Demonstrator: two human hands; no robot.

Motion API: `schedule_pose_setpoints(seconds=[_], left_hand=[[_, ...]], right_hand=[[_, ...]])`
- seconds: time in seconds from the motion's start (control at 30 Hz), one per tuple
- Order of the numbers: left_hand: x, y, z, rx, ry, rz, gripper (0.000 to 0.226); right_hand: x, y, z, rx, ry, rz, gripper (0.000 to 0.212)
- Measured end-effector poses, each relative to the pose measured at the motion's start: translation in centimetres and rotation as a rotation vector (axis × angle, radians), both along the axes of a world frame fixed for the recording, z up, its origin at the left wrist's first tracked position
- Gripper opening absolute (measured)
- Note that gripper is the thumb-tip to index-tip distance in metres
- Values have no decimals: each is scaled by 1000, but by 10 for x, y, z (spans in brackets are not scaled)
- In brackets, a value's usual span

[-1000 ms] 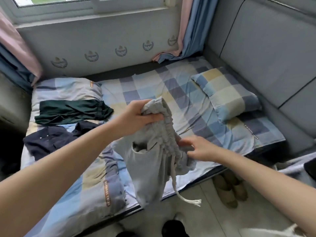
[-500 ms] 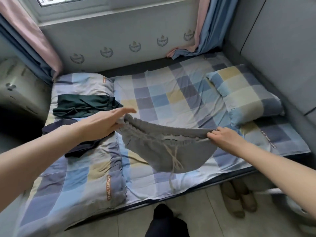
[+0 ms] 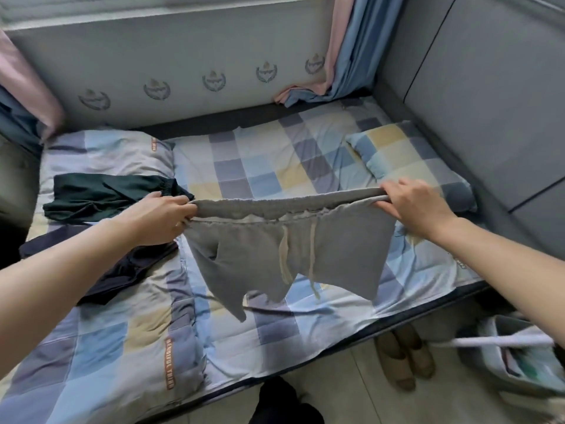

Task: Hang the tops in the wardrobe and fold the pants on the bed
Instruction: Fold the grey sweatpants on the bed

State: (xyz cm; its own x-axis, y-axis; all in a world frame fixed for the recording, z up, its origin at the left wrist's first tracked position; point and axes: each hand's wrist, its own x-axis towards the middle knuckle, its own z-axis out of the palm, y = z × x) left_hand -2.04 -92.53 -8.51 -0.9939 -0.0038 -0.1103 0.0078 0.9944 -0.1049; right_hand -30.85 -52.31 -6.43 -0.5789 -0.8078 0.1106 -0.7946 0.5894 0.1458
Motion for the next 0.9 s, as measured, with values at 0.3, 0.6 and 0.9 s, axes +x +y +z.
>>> schedule_pose_setpoints(seconds=[0.3, 0.6, 0.9], left_hand=[[-26, -30, 1, 81, 193, -47, 9], [-11, 8, -19, 453, 112, 239, 20], [11, 46, -43, 1326, -150, 952, 12]], right_hand=[[-21, -11, -1, -140, 219, 55, 21], [-35, 11, -25, -199, -155, -94, 23], [-67, 32, -27, -173, -729, -9, 22]])
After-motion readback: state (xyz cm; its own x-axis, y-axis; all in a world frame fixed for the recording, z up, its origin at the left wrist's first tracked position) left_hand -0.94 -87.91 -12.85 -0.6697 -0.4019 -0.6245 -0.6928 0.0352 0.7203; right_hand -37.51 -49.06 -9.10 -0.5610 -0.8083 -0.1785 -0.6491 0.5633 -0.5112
